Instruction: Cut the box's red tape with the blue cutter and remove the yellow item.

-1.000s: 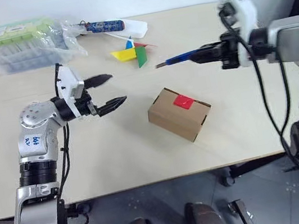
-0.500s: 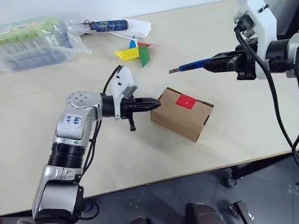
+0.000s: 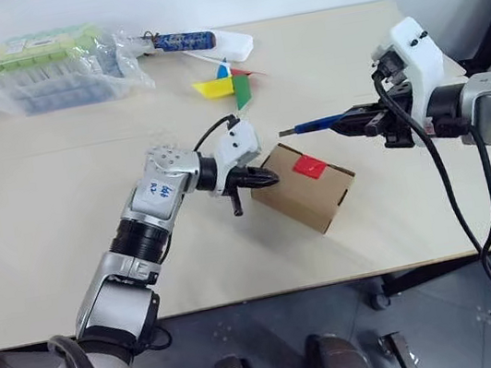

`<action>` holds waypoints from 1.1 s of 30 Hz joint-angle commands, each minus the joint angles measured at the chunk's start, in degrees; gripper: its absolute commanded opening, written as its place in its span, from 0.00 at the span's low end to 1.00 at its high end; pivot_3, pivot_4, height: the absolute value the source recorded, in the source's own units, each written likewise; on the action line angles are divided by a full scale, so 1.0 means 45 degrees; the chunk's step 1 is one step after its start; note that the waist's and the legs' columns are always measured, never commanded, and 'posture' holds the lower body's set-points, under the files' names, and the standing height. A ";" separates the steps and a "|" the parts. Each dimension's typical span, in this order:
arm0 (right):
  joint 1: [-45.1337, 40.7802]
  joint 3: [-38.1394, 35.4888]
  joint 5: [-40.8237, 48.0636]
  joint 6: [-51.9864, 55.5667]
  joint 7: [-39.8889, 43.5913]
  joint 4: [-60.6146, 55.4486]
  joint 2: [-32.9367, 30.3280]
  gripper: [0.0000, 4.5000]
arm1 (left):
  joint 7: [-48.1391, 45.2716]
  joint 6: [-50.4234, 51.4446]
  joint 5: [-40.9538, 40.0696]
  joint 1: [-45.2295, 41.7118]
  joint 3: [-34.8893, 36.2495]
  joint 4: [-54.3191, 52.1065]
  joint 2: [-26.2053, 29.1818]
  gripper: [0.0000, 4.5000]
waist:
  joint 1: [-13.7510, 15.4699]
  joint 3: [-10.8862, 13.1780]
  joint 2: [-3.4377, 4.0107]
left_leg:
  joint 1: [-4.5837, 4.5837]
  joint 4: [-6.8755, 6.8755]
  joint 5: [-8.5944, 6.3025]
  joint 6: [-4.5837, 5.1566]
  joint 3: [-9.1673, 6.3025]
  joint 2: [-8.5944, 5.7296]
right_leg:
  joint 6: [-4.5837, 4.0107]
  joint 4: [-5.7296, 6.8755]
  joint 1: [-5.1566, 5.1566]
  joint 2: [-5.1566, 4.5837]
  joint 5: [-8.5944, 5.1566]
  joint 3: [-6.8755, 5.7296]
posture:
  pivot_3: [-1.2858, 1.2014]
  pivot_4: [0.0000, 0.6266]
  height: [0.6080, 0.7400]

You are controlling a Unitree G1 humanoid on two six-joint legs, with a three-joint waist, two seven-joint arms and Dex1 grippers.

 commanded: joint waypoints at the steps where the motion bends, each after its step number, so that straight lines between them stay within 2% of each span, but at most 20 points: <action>1: 0.0024 -0.0049 -0.0032 0.0061 -0.0025 -0.0248 -0.0265 0.04 | -0.0035 -0.0035 0.0294 -0.0243 -0.0009 0.0183 -0.0113 0.00 | 0.0000 0.0000 0.0000 | 0.0000 0.0000 0.0000 0.0000 0.0000 0.0000 | 0.0000 0.0000 0.0000 0.0000 0.0000 0.0001 | 0.52 0.24 1.00; 10: 0.0599 0.0454 -0.0246 -0.0402 0.0077 -0.0156 -0.0554 0.04 | -0.0093 0.0183 0.0566 -0.0524 -0.0070 0.0590 -0.0225 0.00 | -0.0002 0.0000 0.0000 | 0.0000 0.0004 0.0001 0.0002 -0.0001 0.0000 | 0.0000 0.0001 0.0001 0.0000 0.0000 0.0000 | 0.52 0.24 1.00; 33: 0.0686 0.0496 -0.0751 -0.1196 0.0047 0.0607 -0.0936 0.04 | -0.0232 0.0076 0.0731 -0.0625 -0.0019 0.0811 -0.0203 0.00 | 0.0008 0.0000 0.0000 | 0.0000 0.0012 0.0002 0.0004 -0.0001 0.0000 | 0.0000 0.0005 0.0003 -0.0001 0.0000 0.0002 | 0.52 0.24 1.00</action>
